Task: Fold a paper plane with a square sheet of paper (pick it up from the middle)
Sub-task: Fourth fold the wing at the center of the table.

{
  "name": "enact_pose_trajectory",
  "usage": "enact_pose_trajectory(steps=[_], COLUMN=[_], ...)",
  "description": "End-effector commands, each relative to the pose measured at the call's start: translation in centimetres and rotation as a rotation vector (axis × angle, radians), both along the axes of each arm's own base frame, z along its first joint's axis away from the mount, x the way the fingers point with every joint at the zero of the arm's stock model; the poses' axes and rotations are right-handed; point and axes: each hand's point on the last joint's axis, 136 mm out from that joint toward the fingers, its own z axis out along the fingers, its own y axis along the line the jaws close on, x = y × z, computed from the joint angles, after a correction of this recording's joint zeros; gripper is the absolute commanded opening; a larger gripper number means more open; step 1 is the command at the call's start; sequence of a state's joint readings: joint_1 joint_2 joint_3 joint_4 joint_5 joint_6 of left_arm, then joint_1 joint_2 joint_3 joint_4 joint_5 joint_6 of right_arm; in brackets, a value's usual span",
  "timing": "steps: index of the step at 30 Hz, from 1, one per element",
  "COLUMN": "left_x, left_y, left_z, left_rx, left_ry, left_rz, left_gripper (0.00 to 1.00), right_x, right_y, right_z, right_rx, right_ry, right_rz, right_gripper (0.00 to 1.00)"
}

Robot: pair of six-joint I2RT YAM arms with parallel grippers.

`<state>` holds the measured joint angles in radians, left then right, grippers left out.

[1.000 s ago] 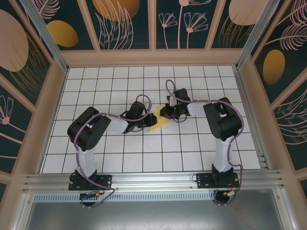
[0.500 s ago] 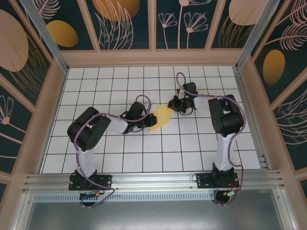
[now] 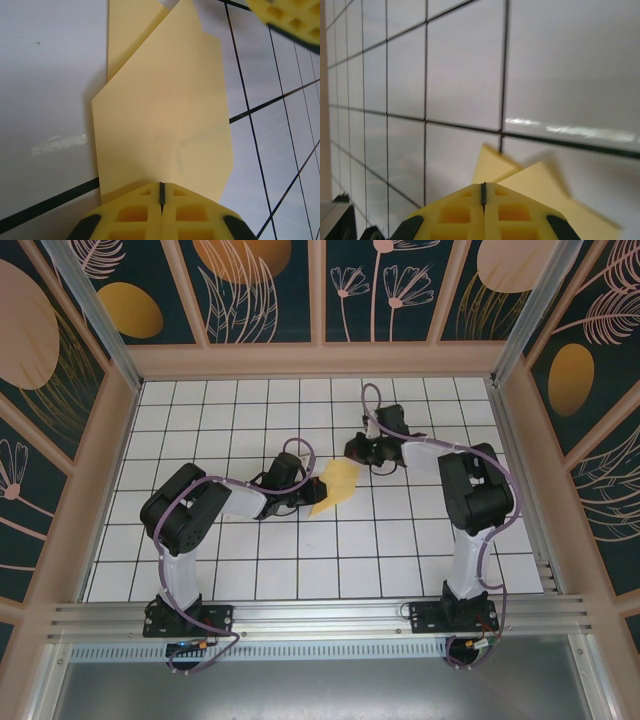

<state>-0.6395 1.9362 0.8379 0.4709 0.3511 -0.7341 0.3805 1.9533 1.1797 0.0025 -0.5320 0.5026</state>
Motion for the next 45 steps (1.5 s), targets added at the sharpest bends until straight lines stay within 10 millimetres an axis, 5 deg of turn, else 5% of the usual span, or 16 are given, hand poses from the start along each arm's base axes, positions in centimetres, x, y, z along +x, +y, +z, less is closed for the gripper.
enact_pose_trajectory(steps=[1, 6, 13, 23, 31, 34, 41, 45], left_x=[-5.1, -5.1, -5.1, -4.6, -4.0, -3.0, 1.2, 1.4], left_y=[5.0, 4.9, 4.8, 4.3, 3.9, 3.1, 1.5, 0.7], left_z=[-7.5, -7.5, -7.3, -6.5, -5.5, -3.7, 5.5, 6.8], left_rx=[0.239, 0.235, 0.226, 0.203, 0.187, 0.157, 0.029, -0.015], left_ry=[0.257, 0.257, 0.254, 0.242, 0.225, 0.181, -0.034, -0.043], left_rz=[0.026, 0.026, 0.024, 0.028, 0.032, 0.03, 0.081, 0.062], left_gripper=[0.0, 0.0, 0.0, 0.0, 0.0, 0.02, 0.22, 0.23], right_x=[-2.0, -3.3, -2.2, -4.6, -6.7, -6.8, -7.1, -7.0], right_y=[1.9, 2.5, 0.6, 2.8, 2.0, 0.3, -2.2, -2.3], right_z=[-0.7, -2.5, -4.6, -2.5, -5.3, -7.4, -9.9, -10.2], right_rx=[0.03, 0.023, -0.037, 0.033, -0.019, -0.11, -0.202, -0.207], right_ry=[0.03, 0.08, 0.113, 0.112, 0.188, 0.221, 0.265, 0.27], right_rz=[0.088, 0.113, 0.047, 0.138, 0.123, 0.075, 0.022, 0.019], right_gripper=[0.0, 0.0, 0.0, 0.0, 0.0, 0.0, 0.0, 0.0])
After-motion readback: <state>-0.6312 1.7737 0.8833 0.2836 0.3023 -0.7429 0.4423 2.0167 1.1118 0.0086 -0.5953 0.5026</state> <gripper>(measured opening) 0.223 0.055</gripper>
